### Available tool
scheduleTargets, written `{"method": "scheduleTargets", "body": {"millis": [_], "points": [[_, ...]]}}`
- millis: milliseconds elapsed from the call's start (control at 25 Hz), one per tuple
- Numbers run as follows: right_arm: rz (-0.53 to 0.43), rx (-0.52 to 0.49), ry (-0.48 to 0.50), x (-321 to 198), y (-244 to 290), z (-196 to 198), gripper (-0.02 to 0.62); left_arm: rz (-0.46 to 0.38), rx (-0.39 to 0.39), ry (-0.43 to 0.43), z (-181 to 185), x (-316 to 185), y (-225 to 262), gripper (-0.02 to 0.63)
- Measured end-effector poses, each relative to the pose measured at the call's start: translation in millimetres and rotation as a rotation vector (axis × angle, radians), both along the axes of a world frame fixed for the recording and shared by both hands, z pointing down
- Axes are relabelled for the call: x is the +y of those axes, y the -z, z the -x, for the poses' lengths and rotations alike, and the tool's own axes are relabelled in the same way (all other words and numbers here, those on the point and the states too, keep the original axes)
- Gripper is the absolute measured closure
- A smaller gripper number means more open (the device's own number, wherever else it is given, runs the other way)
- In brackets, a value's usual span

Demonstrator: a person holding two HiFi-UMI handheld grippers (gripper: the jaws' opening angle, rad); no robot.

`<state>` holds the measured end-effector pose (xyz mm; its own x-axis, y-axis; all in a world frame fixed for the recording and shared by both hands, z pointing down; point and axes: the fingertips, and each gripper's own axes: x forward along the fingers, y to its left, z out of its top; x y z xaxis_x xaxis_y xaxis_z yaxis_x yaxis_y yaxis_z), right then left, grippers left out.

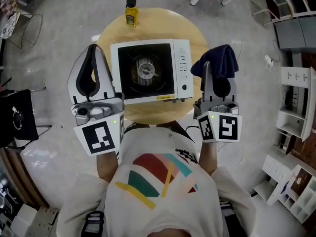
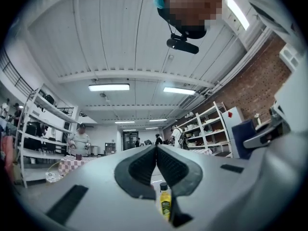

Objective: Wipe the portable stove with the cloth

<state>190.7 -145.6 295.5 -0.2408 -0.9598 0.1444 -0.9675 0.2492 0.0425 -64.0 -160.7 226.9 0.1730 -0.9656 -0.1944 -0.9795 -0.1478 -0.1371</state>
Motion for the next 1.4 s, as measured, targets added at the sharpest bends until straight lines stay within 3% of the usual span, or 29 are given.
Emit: {"method": "scheduleTargets", "body": {"millis": [160,320,520,680,920,1200,1400], "points": [[0.051,0.167,-0.014,-19.5,-11.8,-13.9,0.563,-0.027,0.013,0.039,1.5,11.1,10.3,0.6],[0.053,0.464,0.024,-42.4,-24.2,-14.9,0.563,-0.017,-0.018,0.07,6.4,20.7,8.3,0.6],[0.23,0.908,0.295,-71.1,-101.9,-8.3,0.562,-0.031,-0.034,0.108,11.5,29.3,13.0,0.6],[0.407,1.165,0.471,-88.0,-185.2,-16.3,0.562,0.002,-0.076,0.131,15.2,39.6,4.5,0.6],[0.516,1.299,0.551,-104.3,-252.2,-18.3,0.563,-0.022,-0.073,0.229,37.1,47.5,15.8,0.599],[0.506,1.428,0.643,-96.2,-260.0,-13.5,0.562,-0.002,-0.094,0.315,62.4,55.2,12.2,0.6],[0.452,1.53,0.688,-80.6,-260.5,-9.8,0.563,-0.007,-0.075,0.315,59.5,53.6,15.3,0.6]]}}
